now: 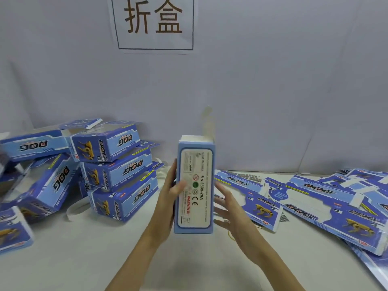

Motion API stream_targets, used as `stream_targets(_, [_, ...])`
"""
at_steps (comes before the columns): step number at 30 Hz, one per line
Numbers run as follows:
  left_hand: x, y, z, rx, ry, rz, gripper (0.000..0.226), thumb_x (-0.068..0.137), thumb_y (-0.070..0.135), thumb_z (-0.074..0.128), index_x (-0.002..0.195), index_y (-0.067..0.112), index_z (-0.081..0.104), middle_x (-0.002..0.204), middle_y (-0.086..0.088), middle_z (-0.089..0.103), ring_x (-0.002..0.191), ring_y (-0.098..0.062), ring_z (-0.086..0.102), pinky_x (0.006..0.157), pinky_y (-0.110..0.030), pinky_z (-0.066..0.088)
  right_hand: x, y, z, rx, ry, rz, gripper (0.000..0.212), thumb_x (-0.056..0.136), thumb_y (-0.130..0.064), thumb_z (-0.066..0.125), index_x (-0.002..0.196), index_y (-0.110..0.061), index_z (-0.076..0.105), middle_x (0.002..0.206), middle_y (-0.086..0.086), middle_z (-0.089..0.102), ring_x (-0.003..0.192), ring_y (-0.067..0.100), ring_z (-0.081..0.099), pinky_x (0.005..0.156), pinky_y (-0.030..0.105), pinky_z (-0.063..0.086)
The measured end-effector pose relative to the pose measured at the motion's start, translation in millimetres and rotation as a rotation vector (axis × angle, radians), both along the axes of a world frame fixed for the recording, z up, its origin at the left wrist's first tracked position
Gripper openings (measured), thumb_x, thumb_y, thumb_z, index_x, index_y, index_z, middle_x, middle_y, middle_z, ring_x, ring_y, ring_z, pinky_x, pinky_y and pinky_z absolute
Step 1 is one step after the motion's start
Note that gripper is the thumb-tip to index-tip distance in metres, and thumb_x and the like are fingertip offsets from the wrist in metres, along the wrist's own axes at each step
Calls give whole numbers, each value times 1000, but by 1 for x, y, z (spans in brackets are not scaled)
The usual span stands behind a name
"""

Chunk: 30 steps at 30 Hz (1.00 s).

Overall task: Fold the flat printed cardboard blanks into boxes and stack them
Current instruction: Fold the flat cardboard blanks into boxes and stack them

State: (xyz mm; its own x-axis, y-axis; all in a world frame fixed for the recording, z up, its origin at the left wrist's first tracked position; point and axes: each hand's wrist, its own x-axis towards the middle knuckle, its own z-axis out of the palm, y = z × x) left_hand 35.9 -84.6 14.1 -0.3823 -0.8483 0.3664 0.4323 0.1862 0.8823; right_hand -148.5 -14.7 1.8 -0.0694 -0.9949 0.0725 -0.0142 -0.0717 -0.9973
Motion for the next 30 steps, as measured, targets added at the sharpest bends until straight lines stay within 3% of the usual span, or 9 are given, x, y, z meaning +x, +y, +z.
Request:
stream_targets(2, [6,-4,-1,198,260,-142,60,67,62,88,115,28,80,107,-3,79,88,-19,78,72,-33,63,6,2,-1,104,-70,79,81,62,-93,69,137,-74,44,141,-13,65,120,12,70,99,43,60])
stream_targets(3, [8,-7,-3,232,336,-91,58,64,60,91,109,25,82,100,-2,80,82,-17,78,69,-32,63,8,1,-5,125,-165,121,87,66,-83,77,144,-65,44,142,-5,67,120,22,72,98,49,61])
stream_targets(6, [9,-13,-10,210,217,198,68,75,74,74,128,32,70,112,14,78,101,-6,75,79,-26,61,20,0,-6,69,-475,128,77,84,-53,84,150,-36,48,127,20,73,110,45,73,86,57,62])
stream_targets(10, [22,-31,-13,345,59,320,70,97,75,34,134,25,67,126,-1,75,120,-23,69,104,-45,52,45,-8,27,-138,-381,-181,67,73,-53,81,133,-33,58,96,17,75,73,30,69,65,37,62])
stream_targets(14, [27,-37,-25,365,-22,374,70,102,68,34,115,12,74,109,-12,77,86,-24,73,79,-37,58,86,-51,85,-244,-297,-95,70,76,-59,80,127,-21,52,89,9,79,75,24,74,79,41,65])
stream_targets(17, [22,-38,-26,427,-69,350,70,104,65,34,100,11,79,94,-12,77,71,-20,69,65,-31,57,124,-92,134,-233,-305,270,56,97,-36,67,144,-12,50,123,11,72,112,29,71,106,39,56])
stream_targets(21, [22,-43,-25,451,-108,331,70,105,64,35,93,12,80,89,-14,76,66,-23,68,62,-32,55,138,-117,139,-147,-46,424,44,109,-10,56,153,-9,49,123,13,70,115,24,72,113,39,51])
stream_targets(27, [21,-45,-33,430,-204,355,54,110,45,40,94,8,75,85,-11,76,61,-19,68,61,-31,53,85,-94,51,-161,217,-39,25,109,-5,51,124,-5,70,122,13,73,110,25,74,92,31,63])
stream_targets(30, [17,-44,-33,446,-268,367,51,111,38,39,90,8,75,78,-9,75,57,-21,65,60,-32,52,31,-77,-4,-197,663,-241,32,106,-7,55,136,-16,61,142,3,60,127,20,61,106,36,53])
